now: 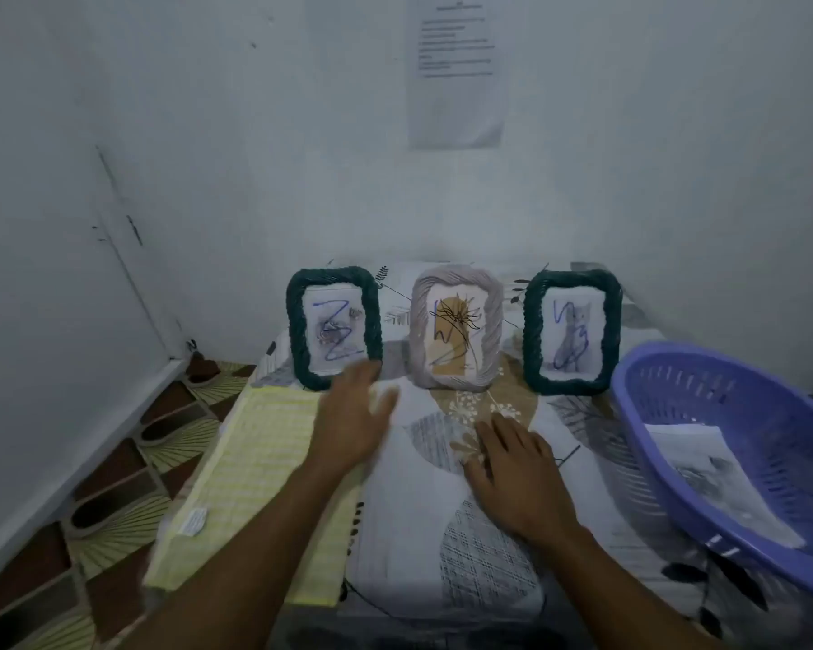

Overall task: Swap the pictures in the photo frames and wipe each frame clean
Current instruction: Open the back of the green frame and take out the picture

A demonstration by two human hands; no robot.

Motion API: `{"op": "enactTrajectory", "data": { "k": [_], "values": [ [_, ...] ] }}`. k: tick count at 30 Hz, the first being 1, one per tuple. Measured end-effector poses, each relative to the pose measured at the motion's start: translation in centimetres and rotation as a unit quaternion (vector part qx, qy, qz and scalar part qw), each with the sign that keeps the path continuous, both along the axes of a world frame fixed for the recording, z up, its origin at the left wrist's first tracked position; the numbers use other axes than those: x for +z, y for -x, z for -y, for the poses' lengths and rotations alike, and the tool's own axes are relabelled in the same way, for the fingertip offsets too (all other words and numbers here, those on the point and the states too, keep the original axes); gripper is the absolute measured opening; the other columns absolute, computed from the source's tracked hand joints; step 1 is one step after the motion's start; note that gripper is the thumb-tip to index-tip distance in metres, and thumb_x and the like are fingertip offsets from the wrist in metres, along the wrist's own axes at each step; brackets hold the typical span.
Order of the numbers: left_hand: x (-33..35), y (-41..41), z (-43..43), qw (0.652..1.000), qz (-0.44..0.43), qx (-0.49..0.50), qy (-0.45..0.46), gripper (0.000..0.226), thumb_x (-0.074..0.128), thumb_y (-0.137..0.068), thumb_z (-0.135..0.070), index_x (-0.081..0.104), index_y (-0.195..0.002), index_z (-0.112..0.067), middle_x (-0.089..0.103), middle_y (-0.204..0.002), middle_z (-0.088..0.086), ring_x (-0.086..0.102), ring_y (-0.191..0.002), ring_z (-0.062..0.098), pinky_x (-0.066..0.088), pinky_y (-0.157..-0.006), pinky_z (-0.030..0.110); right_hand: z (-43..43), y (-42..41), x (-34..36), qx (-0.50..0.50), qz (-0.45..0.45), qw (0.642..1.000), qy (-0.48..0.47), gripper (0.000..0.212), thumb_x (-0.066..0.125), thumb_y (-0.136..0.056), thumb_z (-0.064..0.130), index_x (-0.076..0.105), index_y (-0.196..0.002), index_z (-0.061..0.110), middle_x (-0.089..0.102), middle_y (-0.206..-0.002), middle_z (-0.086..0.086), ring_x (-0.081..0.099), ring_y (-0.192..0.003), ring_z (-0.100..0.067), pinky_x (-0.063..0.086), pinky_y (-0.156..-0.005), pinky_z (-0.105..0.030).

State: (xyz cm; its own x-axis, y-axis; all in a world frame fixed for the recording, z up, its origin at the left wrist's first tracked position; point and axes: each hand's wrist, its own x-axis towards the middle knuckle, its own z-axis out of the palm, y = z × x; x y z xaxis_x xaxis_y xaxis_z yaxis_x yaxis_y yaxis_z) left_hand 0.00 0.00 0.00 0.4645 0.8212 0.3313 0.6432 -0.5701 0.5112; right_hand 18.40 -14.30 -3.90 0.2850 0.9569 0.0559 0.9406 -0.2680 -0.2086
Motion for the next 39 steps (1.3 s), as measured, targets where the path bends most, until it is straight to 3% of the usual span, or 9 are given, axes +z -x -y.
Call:
{"op": "enactTrajectory", "data": {
  "k": [2, 5, 9, 12, 16, 24, 31, 34, 39],
  "values": [
    [1.6, 0.9, -2.8, 0.987, 0.133, 0.085, -0.026, 0.046, 0.050, -0.091, -0.036, 0.049, -0.128, -0.009, 0.048, -0.131, 0.013, 0.043, -0.122, 0.030, 0.035, -0.099, 0.038, 0.0, -0.1, 0.0, -0.002, 0.004, 1.000, -0.016, 0.081, 0.001, -0.084, 0.060, 0.022, -0.152, 0.022, 0.017, -0.161, -0.005, 0.014, -0.148, -0.020, 0.009, -0.120, -0.041],
    [3.7, 2.4, -6.9, 0.964, 0.163, 0.208, -0.033, 0.054, 0.057, -0.091, -0.027, 0.039, -0.135, -0.001, 0.037, -0.139, 0.021, 0.034, -0.127, 0.035, 0.030, -0.104, 0.043, -0.1, -0.4, -0.3, -0.005, 0.011, 1.000, -0.027, 0.076, 0.007, -0.087, 0.058, 0.022, -0.152, 0.023, 0.017, -0.161, -0.005, 0.015, -0.148, -0.020, 0.008, -0.119, -0.040],
    [3.3, 3.0, -9.6, 0.937, 0.233, 0.230, 0.125, 0.068, 0.048, -0.097, -0.028, 0.013, -0.148, -0.002, 0.024, -0.152, 0.020, 0.025, -0.139, 0.035, 0.023, -0.113, 0.043, -0.1, -0.2, -0.1, -0.004, 0.019, 0.999, -0.031, 0.082, 0.001, -0.082, 0.061, 0.024, -0.151, 0.023, 0.020, -0.160, -0.005, 0.017, -0.147, -0.020, 0.009, -0.119, -0.040],
    [2.4, 3.0, -10.3, 0.910, 0.284, 0.222, 0.205, 0.050, 0.042, -0.099, -0.024, 0.029, -0.143, -0.006, 0.047, -0.137, 0.019, 0.046, -0.123, 0.034, 0.037, -0.095, 0.035, -0.1, -0.2, -0.2, -0.003, 0.025, 0.999, -0.036, 0.081, 0.003, -0.083, 0.061, 0.027, -0.150, 0.024, 0.023, -0.159, -0.004, 0.019, -0.146, -0.020, 0.011, -0.118, -0.039],
    [1.3, 2.8, -9.8, 0.905, 0.321, 0.216, 0.176, 0.027, 0.046, -0.098, -0.014, 0.051, -0.122, -0.002, 0.060, -0.116, 0.018, 0.056, -0.102, 0.029, 0.042, -0.084, 0.032, -0.1, -0.3, -0.3, -0.005, 0.022, 0.999, -0.030, 0.080, 0.004, -0.084, 0.062, 0.027, -0.150, 0.024, 0.023, -0.160, -0.004, 0.019, -0.147, -0.020, 0.011, -0.119, -0.039],
    [2.6, 2.8, -6.9, 0.873, 0.420, 0.164, 0.187, 0.005, 0.048, -0.097, -0.009, 0.051, -0.101, -0.009, 0.060, -0.101, 0.012, 0.055, -0.090, 0.023, 0.046, -0.069, 0.028, 0.1, -0.1, 0.2, -0.002, 0.002, 1.000, -0.026, 0.076, 0.011, -0.086, 0.060, 0.030, -0.149, 0.022, 0.025, -0.159, -0.006, 0.019, -0.146, -0.022, 0.012, -0.119, -0.042],
    [6.6, 2.4, -0.5, 0.886, 0.440, 0.067, 0.132, 0.006, 0.051, -0.096, -0.009, 0.055, -0.100, -0.011, 0.066, -0.093, 0.002, 0.064, -0.081, 0.011, 0.052, -0.058, 0.014, -0.4, 0.8, 5.3, 0.036, -0.198, 0.975, -0.097, 0.048, 0.054, -0.090, 0.037, 0.053, -0.134, 0.019, 0.050, -0.137, 0.000, 0.048, -0.126, -0.020, 0.037, -0.102, -0.028],
    [7.0, 1.0, 2.4, 0.902, 0.412, 0.021, 0.132, 0.008, 0.052, -0.095, -0.010, 0.057, -0.101, -0.013, 0.070, -0.093, 0.003, 0.068, -0.083, 0.012, 0.056, -0.063, 0.023, -1.0, 2.7, 9.5, 0.040, -0.298, 0.933, -0.198, 0.036, 0.057, -0.093, 0.024, 0.059, -0.128, 0.020, 0.058, -0.120, 0.008, 0.056, -0.101, -0.006, 0.046, -0.087, -0.018],
    [6.0, -1.8, 6.5, 0.939, 0.333, -0.062, 0.056, 0.011, 0.054, -0.096, -0.015, 0.062, -0.102, -0.019, 0.067, -0.094, -0.006, 0.064, -0.086, 0.002, 0.052, -0.071, 0.019, -1.3, 4.6, 13.7, 0.010, -0.386, 0.879, -0.280, 0.028, 0.055, -0.096, 0.026, 0.065, -0.120, 0.016, 0.068, -0.112, 0.002, 0.063, -0.097, -0.009, 0.053, -0.084, -0.023]
  ]
}}
